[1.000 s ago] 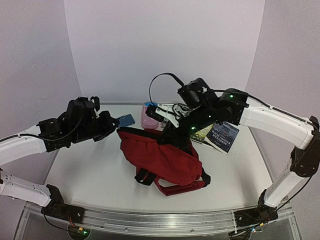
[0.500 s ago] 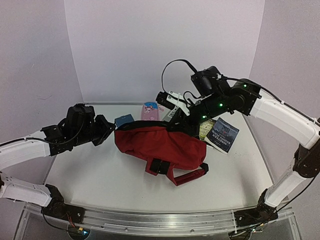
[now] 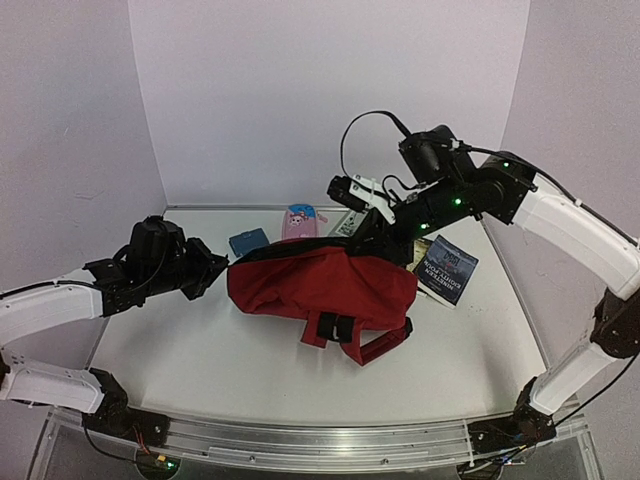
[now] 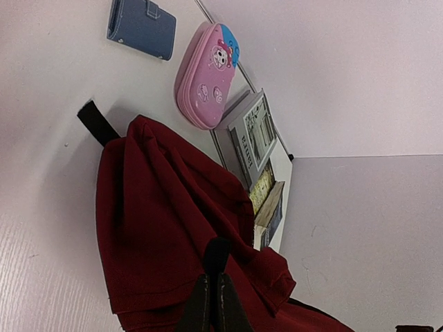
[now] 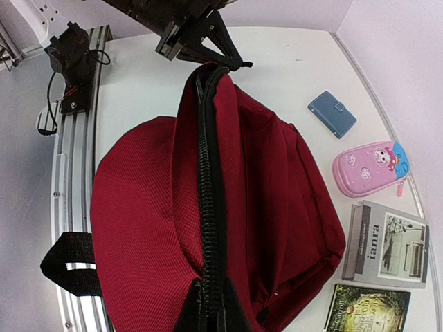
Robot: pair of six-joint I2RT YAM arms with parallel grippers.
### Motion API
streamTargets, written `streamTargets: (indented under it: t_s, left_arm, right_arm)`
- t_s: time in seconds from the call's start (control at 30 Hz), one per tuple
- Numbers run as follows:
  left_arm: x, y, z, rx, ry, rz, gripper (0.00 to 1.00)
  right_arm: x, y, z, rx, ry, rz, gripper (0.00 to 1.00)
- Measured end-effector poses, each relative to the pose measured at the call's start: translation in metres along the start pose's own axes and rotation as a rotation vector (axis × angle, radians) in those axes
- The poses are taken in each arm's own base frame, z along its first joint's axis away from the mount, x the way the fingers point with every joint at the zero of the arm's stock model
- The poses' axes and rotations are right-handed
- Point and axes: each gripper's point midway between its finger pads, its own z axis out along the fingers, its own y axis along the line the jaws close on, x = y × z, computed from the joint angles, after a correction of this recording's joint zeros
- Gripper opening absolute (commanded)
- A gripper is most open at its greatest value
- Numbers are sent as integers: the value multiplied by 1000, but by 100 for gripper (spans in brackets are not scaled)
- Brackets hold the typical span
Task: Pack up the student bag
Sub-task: Unzip the student bag at the center of the board.
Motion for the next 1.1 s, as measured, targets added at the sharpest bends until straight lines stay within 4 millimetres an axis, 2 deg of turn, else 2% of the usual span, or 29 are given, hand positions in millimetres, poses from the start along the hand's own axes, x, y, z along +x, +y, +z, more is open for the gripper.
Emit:
streamTargets:
  t_s: [0.2, 0.43, 0.57, 0.67, 0.87, 1.0, 1.1]
  left_arm:
    - [4, -1, -9, 36, 32, -9, 0]
    - [6, -5, -34, 92, 72, 176, 0]
    - [17, 4, -40, 66, 135, 279, 0]
    - [33, 13, -41, 36, 191, 348, 0]
    - [90, 29, -45, -24, 345, 528, 0]
    - [111, 39, -42, -64, 402, 604, 0]
    - [121, 45, -38, -93, 438, 644, 0]
  right_arm:
    - [13, 3, 0, -13, 10, -23, 0]
    - [37, 20, 19, -96, 47, -48, 0]
    - [54, 23, 33, -111, 88, -83, 0]
    - [77, 23, 48, -116, 152, -101, 2]
    - [131, 14, 73, -69, 316, -145, 8]
    - [138, -3, 82, 4, 350, -180, 14]
    - [137, -19, 88, 73, 354, -209, 28]
